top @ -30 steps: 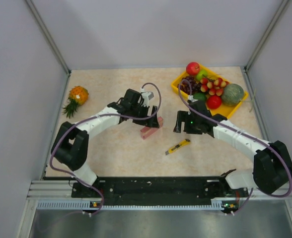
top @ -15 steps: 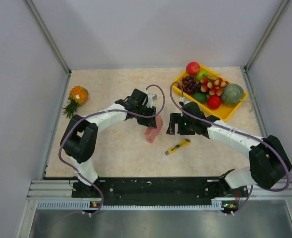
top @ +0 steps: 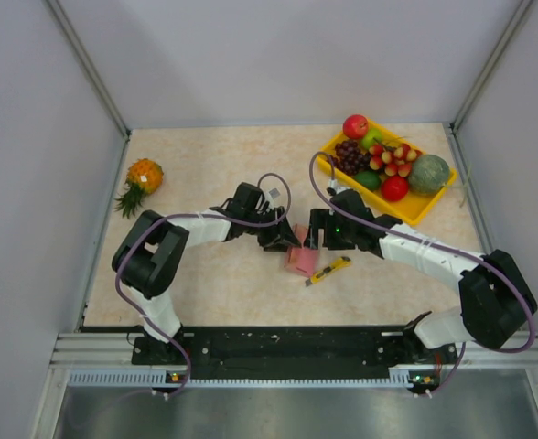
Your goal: Unpack the express box
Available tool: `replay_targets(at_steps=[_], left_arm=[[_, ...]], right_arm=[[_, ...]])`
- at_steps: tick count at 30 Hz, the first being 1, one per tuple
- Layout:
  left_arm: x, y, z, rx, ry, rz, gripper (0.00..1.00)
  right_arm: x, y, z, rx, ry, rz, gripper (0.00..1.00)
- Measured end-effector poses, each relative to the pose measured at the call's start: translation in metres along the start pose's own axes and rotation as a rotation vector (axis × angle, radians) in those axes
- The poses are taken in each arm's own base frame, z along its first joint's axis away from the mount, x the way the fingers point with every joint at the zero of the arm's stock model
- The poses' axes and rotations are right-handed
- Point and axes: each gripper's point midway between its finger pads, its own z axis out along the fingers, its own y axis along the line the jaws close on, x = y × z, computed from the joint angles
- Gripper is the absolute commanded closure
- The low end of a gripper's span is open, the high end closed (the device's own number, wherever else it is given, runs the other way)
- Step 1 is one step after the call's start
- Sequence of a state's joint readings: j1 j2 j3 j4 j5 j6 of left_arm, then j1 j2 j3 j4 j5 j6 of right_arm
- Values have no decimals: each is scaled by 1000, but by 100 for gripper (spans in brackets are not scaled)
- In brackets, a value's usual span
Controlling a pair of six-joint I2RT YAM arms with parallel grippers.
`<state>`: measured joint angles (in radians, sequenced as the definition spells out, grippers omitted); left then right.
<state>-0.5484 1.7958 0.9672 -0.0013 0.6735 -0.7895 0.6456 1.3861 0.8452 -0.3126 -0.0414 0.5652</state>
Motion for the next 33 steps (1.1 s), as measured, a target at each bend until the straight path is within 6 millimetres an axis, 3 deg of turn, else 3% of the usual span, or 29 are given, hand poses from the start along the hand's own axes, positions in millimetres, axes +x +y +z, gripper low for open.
replay_targets(at_steps=[7, 11, 16, 22, 29, 33], left_arm=[[-6, 15, -1, -67, -45, -37, 29], [-9, 31, -12, -149, -88, -39, 28], [-13, 48, -23, -252, -125, -15, 40], [-9, 55, -24, -281, -113, -3, 55], [-4, 60, -17, -270, -69, -1, 52], [-3, 56, -17, -249, -58, 7, 49]], right_arm=[[-2, -8, 3, 52, -21, 5, 23], [10, -14, 16, 94, 17, -13, 23], [26, -17, 33, 147, 76, -51, 27], [20, -5, 39, 156, 56, -69, 35], [19, -6, 45, 183, 57, -43, 40], [19, -4, 48, 187, 62, -26, 53]])
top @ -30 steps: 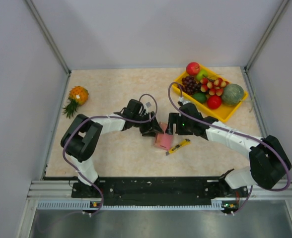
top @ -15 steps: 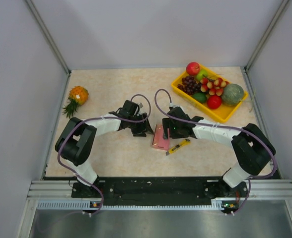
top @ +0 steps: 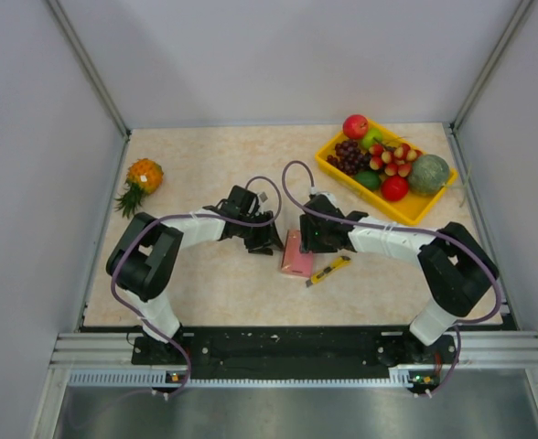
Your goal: Unpack the express box
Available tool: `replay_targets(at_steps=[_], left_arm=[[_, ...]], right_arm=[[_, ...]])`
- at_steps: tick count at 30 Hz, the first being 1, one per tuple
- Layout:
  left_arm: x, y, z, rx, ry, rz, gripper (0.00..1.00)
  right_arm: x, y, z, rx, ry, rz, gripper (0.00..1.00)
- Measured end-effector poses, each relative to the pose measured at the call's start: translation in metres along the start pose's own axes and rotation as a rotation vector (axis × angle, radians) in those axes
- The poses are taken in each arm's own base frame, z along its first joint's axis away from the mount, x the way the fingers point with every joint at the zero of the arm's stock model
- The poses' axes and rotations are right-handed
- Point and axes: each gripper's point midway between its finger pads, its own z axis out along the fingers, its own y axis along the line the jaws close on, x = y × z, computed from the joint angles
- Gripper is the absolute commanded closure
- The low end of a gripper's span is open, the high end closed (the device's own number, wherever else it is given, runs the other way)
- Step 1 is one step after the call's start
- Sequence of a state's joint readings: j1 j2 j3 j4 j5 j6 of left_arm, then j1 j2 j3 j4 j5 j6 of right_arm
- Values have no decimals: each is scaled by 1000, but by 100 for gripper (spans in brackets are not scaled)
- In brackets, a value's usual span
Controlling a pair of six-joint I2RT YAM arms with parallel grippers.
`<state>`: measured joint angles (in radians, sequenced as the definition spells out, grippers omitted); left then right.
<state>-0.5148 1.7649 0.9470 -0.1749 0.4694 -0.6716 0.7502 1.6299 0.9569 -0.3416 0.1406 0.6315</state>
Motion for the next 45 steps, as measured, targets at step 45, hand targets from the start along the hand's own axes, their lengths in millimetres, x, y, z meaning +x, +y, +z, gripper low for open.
replay_targets(at_steps=[45], left_arm=[[-12, 19, -1, -153, -23, 53, 60]], right_arm=[[-2, 5, 2, -7, 0, 28, 60]])
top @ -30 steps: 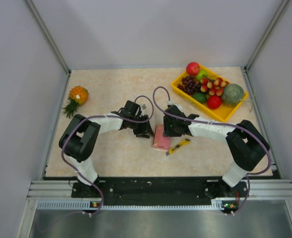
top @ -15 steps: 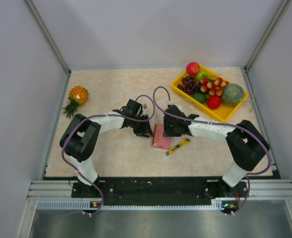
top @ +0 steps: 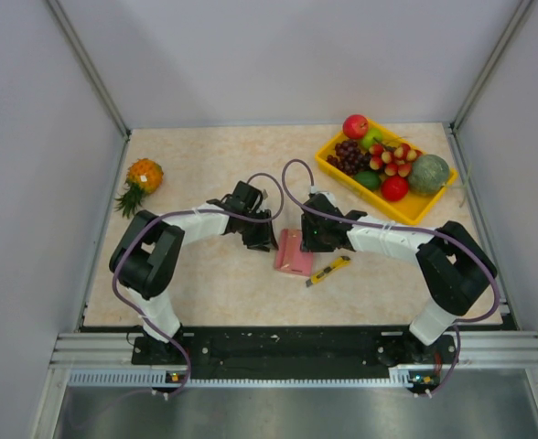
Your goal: Unpack the express box
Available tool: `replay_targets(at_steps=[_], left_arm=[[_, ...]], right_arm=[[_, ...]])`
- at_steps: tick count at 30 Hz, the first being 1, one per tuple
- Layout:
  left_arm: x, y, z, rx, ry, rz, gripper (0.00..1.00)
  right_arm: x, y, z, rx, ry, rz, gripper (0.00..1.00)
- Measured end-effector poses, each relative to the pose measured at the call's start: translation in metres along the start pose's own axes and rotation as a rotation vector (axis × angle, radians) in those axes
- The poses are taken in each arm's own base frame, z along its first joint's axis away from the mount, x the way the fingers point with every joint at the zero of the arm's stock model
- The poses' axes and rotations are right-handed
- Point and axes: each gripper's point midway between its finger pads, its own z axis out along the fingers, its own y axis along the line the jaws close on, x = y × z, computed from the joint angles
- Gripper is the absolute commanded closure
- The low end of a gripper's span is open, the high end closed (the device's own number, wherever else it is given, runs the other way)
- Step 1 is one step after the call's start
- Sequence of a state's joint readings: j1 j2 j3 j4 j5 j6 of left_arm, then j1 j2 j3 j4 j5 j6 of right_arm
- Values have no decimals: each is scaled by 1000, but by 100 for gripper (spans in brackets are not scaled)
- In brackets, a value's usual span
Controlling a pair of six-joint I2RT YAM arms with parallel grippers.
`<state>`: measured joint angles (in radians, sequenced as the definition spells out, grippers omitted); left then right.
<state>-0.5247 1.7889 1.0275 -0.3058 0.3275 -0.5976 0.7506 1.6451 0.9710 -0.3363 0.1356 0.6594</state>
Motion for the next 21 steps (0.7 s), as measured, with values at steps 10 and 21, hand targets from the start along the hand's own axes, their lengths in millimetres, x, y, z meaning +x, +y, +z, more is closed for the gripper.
replay_targets(at_steps=[10, 21], left_arm=[[1, -9, -1, 76, -8, 21, 64], [8, -20, 9, 176, 49, 30, 72]], right_arm=[[0, 0, 0, 2, -1, 7, 63], [-1, -1, 0, 7, -6, 18, 66]])
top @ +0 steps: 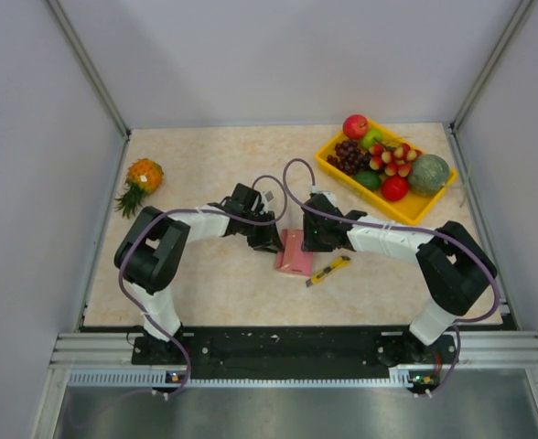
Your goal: Unpack the express box
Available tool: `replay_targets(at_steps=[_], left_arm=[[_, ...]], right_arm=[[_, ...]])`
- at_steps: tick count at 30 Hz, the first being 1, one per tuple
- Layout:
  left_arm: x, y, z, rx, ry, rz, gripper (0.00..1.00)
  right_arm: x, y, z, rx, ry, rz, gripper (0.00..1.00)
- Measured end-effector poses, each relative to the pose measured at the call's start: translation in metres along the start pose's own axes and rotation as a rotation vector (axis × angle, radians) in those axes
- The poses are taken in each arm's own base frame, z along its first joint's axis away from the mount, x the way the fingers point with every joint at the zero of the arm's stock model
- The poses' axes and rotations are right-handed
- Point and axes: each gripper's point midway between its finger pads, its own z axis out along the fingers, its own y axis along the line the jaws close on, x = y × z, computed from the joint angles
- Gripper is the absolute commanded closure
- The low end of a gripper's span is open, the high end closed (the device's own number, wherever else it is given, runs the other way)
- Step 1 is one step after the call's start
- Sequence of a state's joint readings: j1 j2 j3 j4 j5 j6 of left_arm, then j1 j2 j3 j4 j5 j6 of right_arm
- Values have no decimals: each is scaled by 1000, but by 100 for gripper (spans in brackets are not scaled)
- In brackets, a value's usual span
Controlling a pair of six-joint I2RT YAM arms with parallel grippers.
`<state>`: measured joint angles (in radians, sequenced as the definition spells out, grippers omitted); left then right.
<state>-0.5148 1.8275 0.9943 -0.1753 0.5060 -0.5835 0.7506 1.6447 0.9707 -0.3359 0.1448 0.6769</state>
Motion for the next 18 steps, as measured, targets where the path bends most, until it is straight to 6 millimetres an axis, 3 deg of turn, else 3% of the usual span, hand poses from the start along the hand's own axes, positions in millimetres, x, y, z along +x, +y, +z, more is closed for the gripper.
replay_targets(at_steps=[4, 12, 18], left_arm=[[2, -1, 5, 29, 24, -11, 99], [5, -3, 3, 39, 45, -19, 100], [-1, -20, -24, 7, 47, -17, 100]], right_arm=[[0, 0, 0, -1, -1, 1, 66], [-1, 0, -3, -2, -6, 6, 55], [-13, 0, -29, -15, -55, 15, 41]])
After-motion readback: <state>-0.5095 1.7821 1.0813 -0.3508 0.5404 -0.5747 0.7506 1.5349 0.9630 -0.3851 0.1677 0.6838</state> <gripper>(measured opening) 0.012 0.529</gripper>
